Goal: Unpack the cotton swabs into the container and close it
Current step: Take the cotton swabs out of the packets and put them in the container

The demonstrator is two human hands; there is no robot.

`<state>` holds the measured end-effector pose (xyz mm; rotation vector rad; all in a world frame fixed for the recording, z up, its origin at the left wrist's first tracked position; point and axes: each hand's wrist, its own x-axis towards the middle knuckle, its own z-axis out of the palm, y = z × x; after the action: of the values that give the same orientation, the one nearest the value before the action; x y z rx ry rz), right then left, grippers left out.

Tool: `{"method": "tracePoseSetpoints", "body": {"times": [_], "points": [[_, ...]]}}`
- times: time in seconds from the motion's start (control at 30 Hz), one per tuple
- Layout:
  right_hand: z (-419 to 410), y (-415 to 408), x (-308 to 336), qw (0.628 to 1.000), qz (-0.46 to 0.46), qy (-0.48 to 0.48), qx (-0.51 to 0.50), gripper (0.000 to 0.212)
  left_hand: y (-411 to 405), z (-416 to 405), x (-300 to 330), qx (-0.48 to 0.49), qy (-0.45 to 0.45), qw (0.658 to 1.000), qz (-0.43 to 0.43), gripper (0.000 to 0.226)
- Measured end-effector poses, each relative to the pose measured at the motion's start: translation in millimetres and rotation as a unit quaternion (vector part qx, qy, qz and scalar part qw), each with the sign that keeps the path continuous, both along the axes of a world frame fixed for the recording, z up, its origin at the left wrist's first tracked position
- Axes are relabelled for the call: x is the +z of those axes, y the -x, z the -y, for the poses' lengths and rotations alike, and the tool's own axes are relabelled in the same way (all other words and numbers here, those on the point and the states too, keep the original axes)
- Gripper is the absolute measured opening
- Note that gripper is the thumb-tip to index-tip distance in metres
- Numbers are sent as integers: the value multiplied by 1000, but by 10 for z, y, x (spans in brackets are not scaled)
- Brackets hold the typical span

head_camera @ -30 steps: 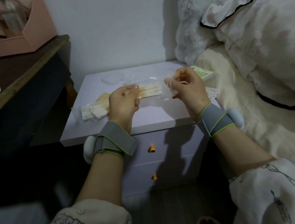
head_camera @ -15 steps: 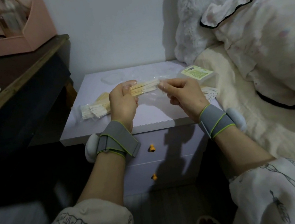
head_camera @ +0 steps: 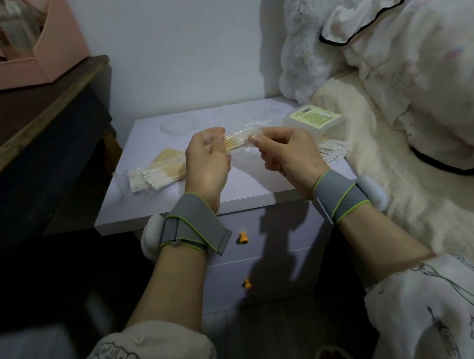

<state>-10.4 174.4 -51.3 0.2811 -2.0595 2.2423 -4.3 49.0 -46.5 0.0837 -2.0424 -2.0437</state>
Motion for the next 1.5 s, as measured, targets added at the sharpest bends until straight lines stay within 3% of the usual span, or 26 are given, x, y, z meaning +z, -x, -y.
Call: {"method": "tracePoseSetpoints", "body": {"times": [0.17,0.37,0.5,0.6,0.7,0.77,0.93,1.1,1.3,1.4,1.5], "points": [[-13,9,13,997,26,68,23,17,-27,12,40,-39,-11,999,-20,31],[-1,-36,52,998,25,52,39,17,-23,3,73,-47,-30,998,21,32],[56,-24,44,998,-28,-26,-57,21,-25,-61,46,-16,49,999,17,30],[111,23,7,980,-82,-106,-148,21,-56,-138,53,-23,46,999,10,29],[126,64,-9,973,-69,-73,-208,44,-104,-210,119,-56,3,998,17,29],[118,96,-5,969,-60,-49,-235,43,-113,-249,147,-73,-17,997,14,29],[92,111,-21,962,-79,-99,-244,21,-84,-273,132,-33,-19,999,-2,29],[63,23,11,953,-106,-170,-228,48,-56,-280,83,-14,13,1000,-14,28],[23,110,-35,976,-25,-100,-191,61,-75,-289,145,-76,-35,996,-14,26],[-34,113,0,967,-48,-117,-222,60,-24,-270,138,-39,-61,997,-11,29],[-157,73,56,949,-74,-155,-264,50,35,-205,126,-2,-143,990,11,27]]}}
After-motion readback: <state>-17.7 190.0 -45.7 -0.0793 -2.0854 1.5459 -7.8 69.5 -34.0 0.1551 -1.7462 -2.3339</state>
